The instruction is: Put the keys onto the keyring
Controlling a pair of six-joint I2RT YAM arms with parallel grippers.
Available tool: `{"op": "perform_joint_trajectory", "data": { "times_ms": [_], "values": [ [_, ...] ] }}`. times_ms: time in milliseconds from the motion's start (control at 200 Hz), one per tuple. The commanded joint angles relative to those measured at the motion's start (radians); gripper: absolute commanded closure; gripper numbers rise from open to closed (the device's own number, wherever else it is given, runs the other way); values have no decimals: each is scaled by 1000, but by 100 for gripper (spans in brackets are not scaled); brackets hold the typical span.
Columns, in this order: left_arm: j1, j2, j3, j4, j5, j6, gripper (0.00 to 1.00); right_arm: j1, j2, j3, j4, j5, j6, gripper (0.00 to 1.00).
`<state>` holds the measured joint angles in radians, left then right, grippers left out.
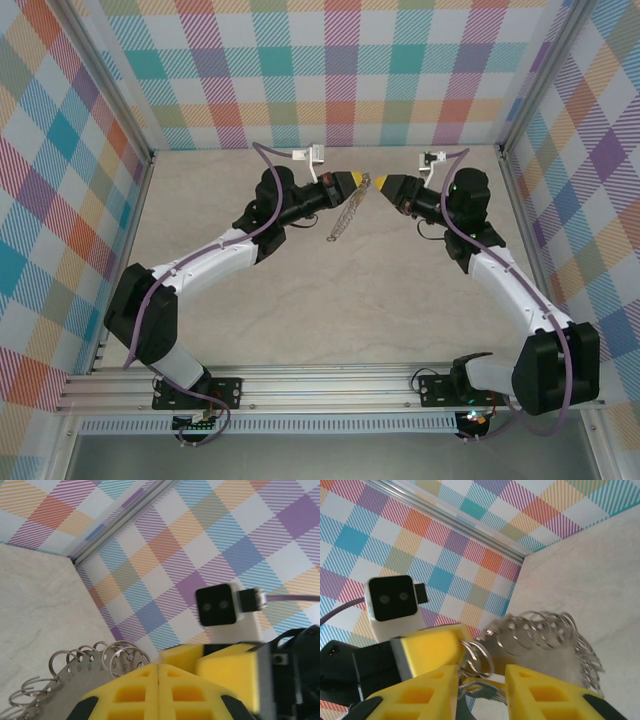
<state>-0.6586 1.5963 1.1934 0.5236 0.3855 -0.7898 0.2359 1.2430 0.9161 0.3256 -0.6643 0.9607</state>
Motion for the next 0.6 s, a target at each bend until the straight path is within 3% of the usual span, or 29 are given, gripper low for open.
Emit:
{"op": "perform_joint_trajectory", "data": {
  "times_ms": [0, 595],
  "values": [
    [5, 4, 29, 87, 24, -21, 100, -1, -10, -12, 125, -34, 54, 72],
    [5, 22, 37, 111, 32, -46, 100, 28, 0, -14, 168, -26, 71, 75]
  ]
}}
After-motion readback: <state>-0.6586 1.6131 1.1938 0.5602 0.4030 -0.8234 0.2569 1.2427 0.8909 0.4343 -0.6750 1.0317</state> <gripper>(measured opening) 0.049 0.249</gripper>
